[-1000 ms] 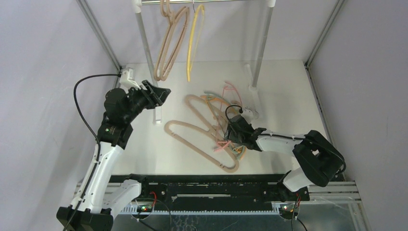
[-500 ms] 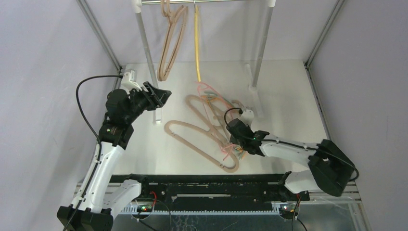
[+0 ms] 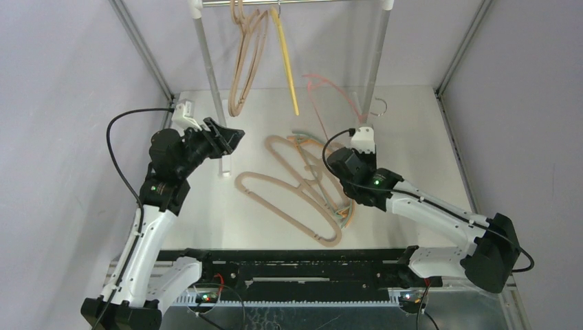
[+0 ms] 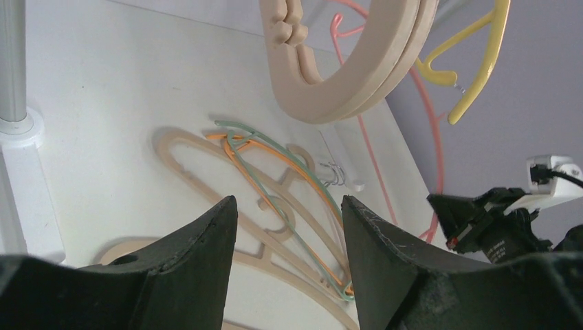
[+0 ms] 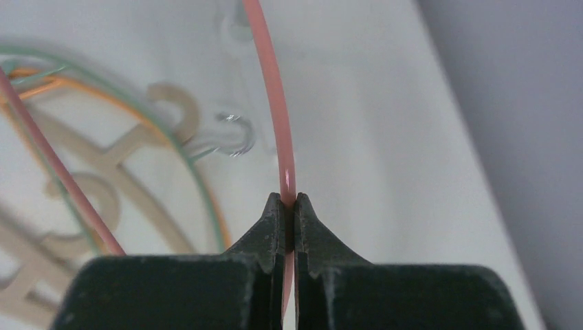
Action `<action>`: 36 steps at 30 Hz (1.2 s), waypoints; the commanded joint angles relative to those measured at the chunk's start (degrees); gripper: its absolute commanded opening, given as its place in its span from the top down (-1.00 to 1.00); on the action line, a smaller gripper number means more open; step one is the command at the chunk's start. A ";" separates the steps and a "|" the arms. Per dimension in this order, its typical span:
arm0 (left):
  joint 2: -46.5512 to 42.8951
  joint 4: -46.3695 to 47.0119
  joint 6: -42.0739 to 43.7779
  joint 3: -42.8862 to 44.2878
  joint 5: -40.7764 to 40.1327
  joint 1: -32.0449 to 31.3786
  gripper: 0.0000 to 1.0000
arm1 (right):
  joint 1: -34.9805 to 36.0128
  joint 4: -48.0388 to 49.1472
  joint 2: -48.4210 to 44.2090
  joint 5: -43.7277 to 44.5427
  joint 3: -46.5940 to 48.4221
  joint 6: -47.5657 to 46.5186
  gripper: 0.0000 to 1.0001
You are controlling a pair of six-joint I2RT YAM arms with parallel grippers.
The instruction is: Organize the hangers
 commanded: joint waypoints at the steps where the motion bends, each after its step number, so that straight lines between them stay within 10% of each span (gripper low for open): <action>1: -2.06 1.72 0.55 -1.35 1.48 -0.22 -0.23 | -2.08 11.02 2.40 12.64 5.63 -19.28 1.00; 8: -3.24 1.37 0.55 -1.75 2.09 -0.24 -0.24 | -4.22 48.46 7.45 14.62 9.17 -56.45 1.00; 20: -2.95 1.28 0.87 -1.80 2.71 -0.16 -0.24 | -8.35 72.39 18.79 9.64 24.02 -78.64 1.00; 36: -2.08 1.05 1.97 -1.48 2.74 -0.18 -0.24 | -10.83 75.61 33.05 6.42 41.99 -87.31 0.92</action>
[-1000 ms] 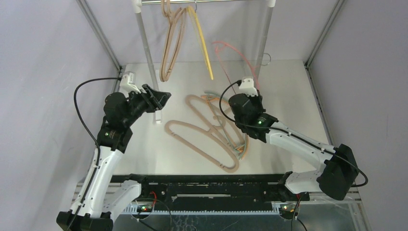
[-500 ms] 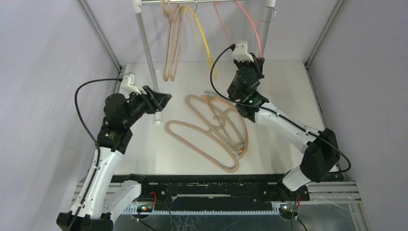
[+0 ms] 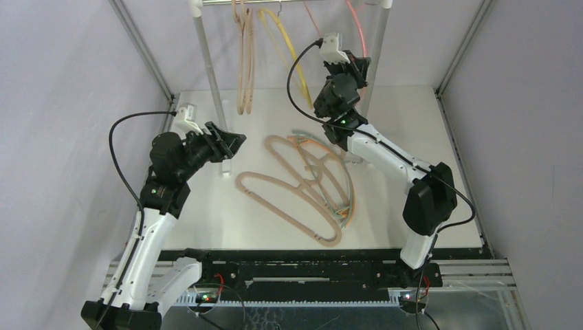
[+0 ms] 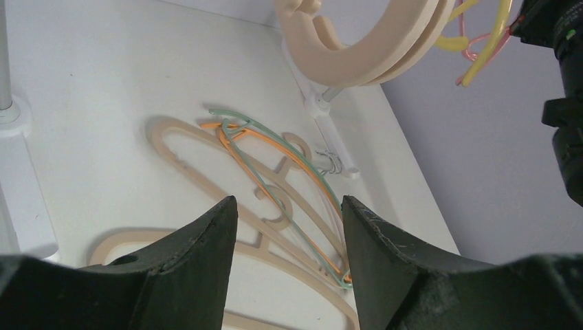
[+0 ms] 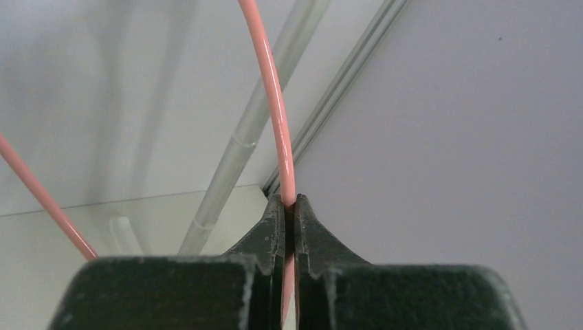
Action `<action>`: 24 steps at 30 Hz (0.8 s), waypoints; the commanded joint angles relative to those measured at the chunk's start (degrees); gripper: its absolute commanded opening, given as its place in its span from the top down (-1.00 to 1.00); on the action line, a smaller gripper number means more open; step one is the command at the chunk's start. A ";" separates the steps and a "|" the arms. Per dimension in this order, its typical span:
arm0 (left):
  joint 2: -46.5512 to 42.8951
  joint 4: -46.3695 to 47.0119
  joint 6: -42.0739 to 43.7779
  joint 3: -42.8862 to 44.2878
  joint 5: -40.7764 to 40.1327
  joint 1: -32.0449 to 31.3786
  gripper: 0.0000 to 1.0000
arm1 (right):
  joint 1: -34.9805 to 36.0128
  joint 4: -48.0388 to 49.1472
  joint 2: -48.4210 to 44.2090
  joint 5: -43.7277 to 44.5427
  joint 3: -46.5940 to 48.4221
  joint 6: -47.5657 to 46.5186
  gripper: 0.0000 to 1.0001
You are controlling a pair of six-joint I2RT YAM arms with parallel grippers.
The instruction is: Organize the hangers
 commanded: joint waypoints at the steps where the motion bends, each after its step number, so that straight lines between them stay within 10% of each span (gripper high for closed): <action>1: -0.43 1.20 1.96 0.38 0.83 -0.17 -0.24 | -0.09 10.08 2.10 -1.54 3.79 -7.07 0.88; 10: 0.34 0.99 2.15 0.92 0.81 -0.19 -0.24 | -0.58 7.32 1.71 -0.24 -1.53 -3.06 0.08; 16: 0.90 0.92 2.06 1.22 0.90 -0.22 -0.23 | -0.59 10.64 -1.24 1.30 -7.48 -1.58 -0.89; 20: 1.12 0.33 2.73 1.28 0.20 -0.21 -0.24 | 0.63 9.18 -5.98 1.84 -12.39 1.79 -1.00; 24: 1.62 0.27 2.73 0.99 -0.20 -0.22 -0.24 | 3.07 -12.38 -16.26 -1.34 -16.42 20.89 -1.00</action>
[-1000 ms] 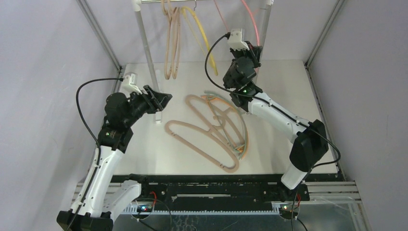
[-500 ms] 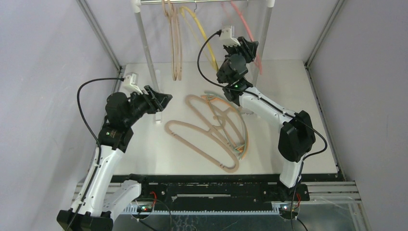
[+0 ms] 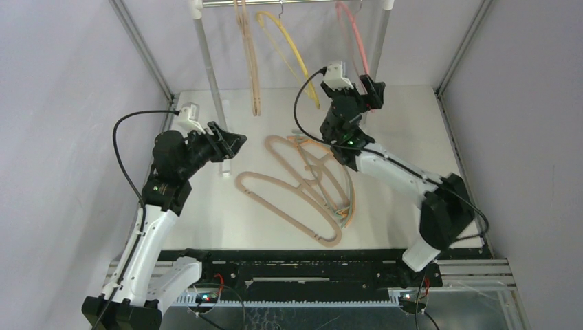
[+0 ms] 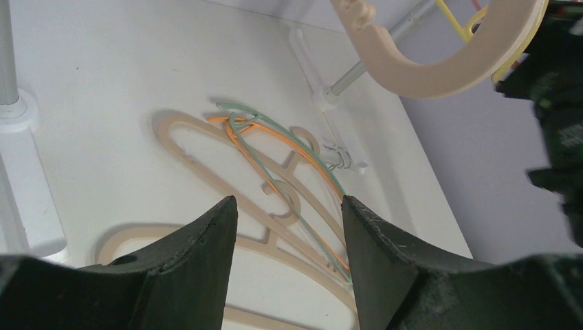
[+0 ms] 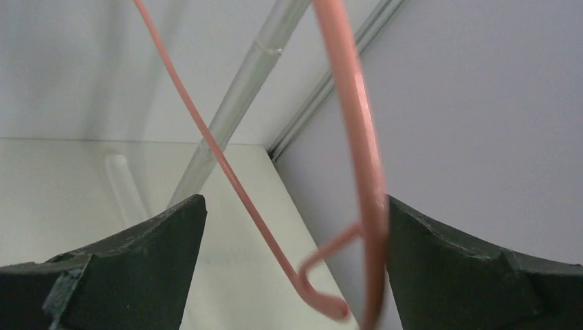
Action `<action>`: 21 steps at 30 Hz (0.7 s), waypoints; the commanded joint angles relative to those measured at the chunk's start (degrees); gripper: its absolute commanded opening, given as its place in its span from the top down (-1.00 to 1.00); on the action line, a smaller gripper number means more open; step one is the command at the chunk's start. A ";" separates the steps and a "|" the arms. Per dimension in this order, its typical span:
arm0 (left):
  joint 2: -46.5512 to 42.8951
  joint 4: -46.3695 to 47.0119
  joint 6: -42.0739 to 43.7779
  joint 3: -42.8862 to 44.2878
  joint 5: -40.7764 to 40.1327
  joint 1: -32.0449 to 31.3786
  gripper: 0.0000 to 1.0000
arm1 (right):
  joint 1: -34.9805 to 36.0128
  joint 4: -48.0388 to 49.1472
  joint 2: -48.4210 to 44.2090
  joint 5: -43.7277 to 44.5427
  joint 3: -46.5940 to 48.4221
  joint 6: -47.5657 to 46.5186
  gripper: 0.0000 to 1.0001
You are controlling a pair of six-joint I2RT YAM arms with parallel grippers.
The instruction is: Organize the hangers
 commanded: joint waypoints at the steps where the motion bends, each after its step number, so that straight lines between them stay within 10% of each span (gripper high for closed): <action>1: 0.55 0.79 1.43 0.91 -0.15 -0.21 -0.24 | 2.87 -24.34 -14.73 -4.71 -1.09 25.79 -1.00; 4: 1.35 0.90 1.68 0.63 -0.58 -0.18 -0.25 | 3.14 -43.31 -22.69 -12.01 -2.70 43.58 -1.00; 21: 3.67 0.80 0.78 -0.48 -2.32 -0.22 -0.27 | 11.29 -73.78 -48.28 -23.24 -22.36 72.29 -0.80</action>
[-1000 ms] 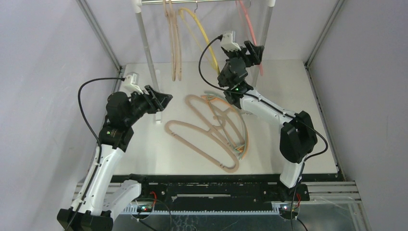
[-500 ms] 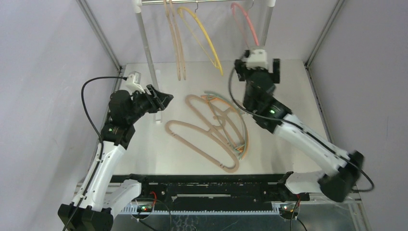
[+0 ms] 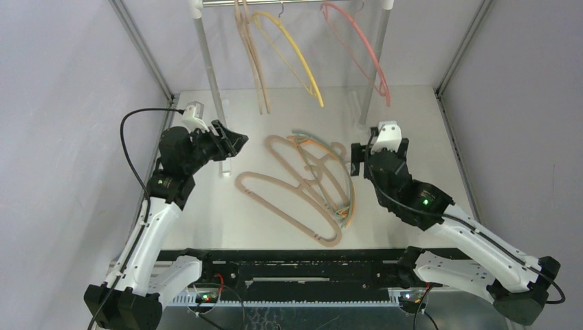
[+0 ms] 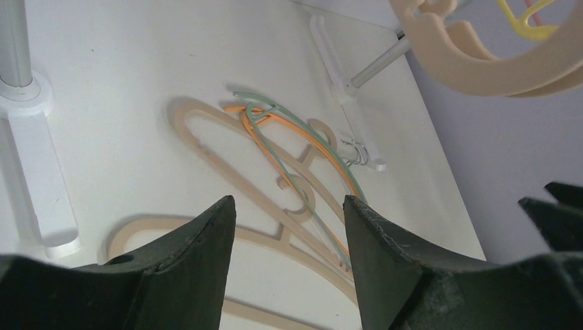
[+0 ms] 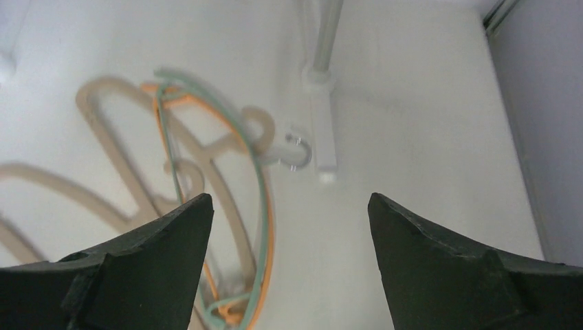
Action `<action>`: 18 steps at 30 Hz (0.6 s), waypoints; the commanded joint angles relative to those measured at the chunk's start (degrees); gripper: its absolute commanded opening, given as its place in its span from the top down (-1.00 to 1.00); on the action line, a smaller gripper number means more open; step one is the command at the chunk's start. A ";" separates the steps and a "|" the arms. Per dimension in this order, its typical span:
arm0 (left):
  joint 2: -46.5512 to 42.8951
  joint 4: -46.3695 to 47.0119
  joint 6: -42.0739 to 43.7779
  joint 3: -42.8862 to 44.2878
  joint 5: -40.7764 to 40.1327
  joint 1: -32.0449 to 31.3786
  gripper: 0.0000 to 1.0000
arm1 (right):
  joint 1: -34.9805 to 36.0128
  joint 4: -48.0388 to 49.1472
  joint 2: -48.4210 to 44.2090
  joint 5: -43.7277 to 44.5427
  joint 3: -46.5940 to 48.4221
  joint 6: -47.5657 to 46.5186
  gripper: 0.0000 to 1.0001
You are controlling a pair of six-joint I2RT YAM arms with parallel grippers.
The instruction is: Organize the hangers
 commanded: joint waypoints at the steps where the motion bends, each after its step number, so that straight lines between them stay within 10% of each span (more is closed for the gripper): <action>1: 0.02 1.06 0.02 -0.85 -0.91 -0.24 -0.27 | 2.31 -8.99 -5.36 -2.87 -4.67 12.26 -0.75; 13: -0.41 2.95 -1.06 -4.03 -1.68 -0.64 -0.27 | 5.57 -0.86 3.76 -13.43 -22.58 29.85 -0.35; 18: -0.51 3.23 -1.18 -4.15 -1.52 -1.44 -0.26 | 2.06 5.39 11.70 -13.65 -22.99 30.84 0.16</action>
